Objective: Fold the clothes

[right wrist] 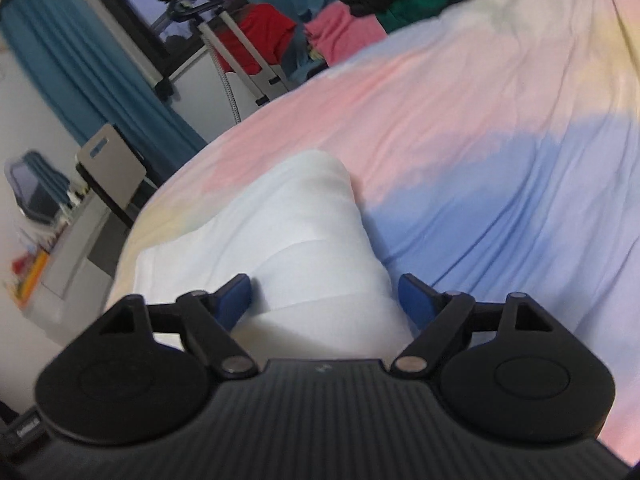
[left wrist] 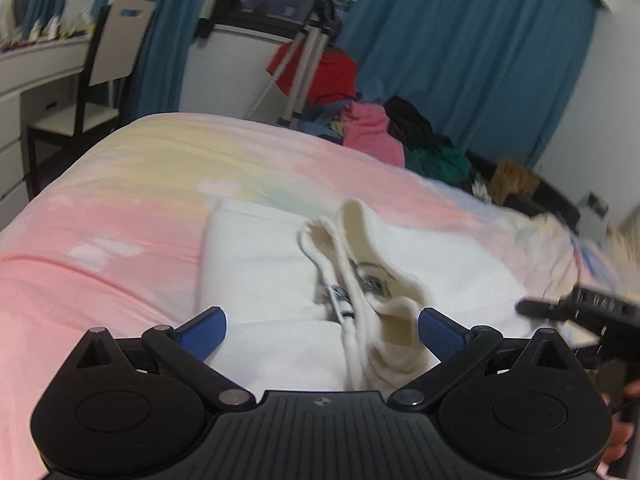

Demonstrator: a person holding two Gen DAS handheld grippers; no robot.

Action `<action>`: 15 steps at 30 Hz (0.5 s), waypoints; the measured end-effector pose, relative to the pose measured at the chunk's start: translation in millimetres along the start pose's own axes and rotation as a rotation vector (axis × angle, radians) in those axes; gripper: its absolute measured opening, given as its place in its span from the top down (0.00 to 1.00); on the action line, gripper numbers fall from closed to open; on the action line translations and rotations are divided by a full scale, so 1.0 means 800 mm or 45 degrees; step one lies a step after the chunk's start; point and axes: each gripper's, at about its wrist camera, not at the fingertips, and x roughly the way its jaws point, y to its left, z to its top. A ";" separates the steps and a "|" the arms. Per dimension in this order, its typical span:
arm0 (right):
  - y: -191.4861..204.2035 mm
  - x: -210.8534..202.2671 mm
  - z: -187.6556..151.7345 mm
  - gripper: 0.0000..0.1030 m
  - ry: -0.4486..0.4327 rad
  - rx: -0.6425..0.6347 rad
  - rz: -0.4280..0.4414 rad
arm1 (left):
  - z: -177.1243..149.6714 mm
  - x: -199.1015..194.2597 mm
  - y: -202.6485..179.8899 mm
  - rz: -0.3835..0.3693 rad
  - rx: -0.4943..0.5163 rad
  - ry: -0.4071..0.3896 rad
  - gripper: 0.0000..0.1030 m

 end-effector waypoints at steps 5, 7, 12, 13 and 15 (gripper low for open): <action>-0.010 0.014 0.002 0.15 0.044 0.084 0.054 | 0.009 -0.001 0.052 -0.047 -0.295 0.005 0.00; -0.013 0.022 0.003 0.13 0.070 0.096 0.069 | 0.008 0.009 0.071 -0.059 -0.405 0.048 0.00; -0.018 0.040 0.001 0.12 0.112 0.129 0.119 | -0.003 0.039 0.101 -0.081 -0.564 0.185 0.09; -0.018 0.040 0.000 0.12 0.111 0.126 0.124 | -0.004 0.043 0.104 -0.102 -0.582 0.207 0.12; -0.016 0.041 -0.002 0.13 0.110 0.120 0.134 | -0.007 0.045 0.103 -0.138 -0.586 0.236 0.12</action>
